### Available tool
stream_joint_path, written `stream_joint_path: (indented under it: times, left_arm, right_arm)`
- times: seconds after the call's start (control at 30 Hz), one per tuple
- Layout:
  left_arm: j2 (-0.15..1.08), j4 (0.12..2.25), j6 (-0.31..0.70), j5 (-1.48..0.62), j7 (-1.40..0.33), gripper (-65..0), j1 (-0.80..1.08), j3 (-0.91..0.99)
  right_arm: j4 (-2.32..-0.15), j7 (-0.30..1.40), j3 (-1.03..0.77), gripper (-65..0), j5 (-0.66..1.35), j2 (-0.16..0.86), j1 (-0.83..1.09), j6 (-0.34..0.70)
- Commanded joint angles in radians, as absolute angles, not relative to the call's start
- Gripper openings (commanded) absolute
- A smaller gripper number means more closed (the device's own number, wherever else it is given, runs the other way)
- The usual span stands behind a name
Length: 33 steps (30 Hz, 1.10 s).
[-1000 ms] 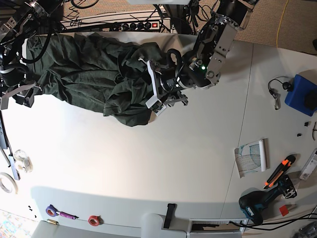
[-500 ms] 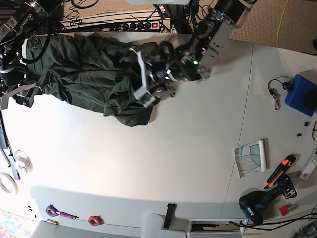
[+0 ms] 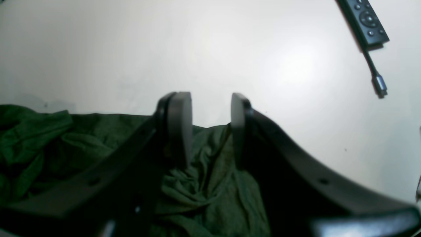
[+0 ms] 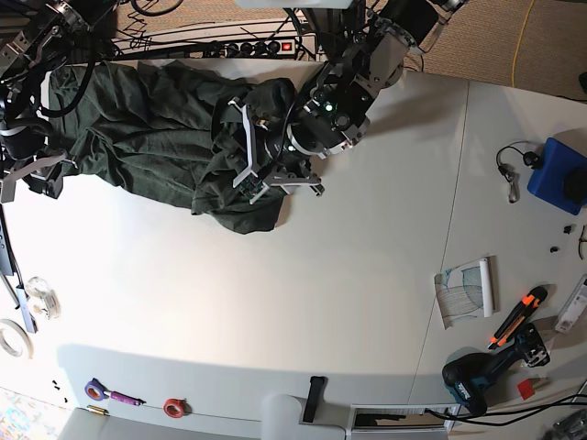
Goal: Layout the t-shirt on the table in an organized manner, then fold the t-shirt properly
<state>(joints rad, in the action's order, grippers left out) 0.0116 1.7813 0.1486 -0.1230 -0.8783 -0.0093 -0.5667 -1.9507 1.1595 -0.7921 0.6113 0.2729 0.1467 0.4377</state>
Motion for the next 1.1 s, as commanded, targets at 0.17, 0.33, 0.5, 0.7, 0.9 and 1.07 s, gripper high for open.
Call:
stream_joint_path:
  times: [0.17,0.33,0.5,0.7,0.9,1.07]
  left_arm:
    - [0.001,1.798,0.149,-0.134,-0.855,-45.1,-0.016,-0.567]
    - [0.001,1.798,0.150,-0.138,-0.804,-65.0,-0.017,-0.567]
    - [0.000,1.798,0.293,-0.380,-0.737,-65.0,-0.017,-0.577]
    - [0.000,1.798,0.312,-0.368,-0.730,-65.0,-0.017,-0.701]
    - [-0.001,1.797,0.310,-0.279,-0.678,-65.0,-0.017,-0.843]
    - [0.000,1.797,0.182,-0.178,-0.679,-61.8,-0.017,-0.911]
  right_arm:
    - [-1.969,1.137,-0.798,-44.9,0.625,0.291,0.138,0.437]
    - [-1.969,1.137,-0.798,-44.9,0.625,0.291,0.138,0.437]
    - [-1.969,1.137,-0.798,-44.9,0.625,0.289,0.138,0.437]
    - [-1.969,1.135,-0.798,-44.9,0.632,0.252,0.138,0.437]
    - [-1.969,1.131,-0.797,-44.9,0.632,0.224,0.138,0.438]
    - [-1.969,1.131,-0.797,-44.9,0.632,0.224,0.138,0.438]
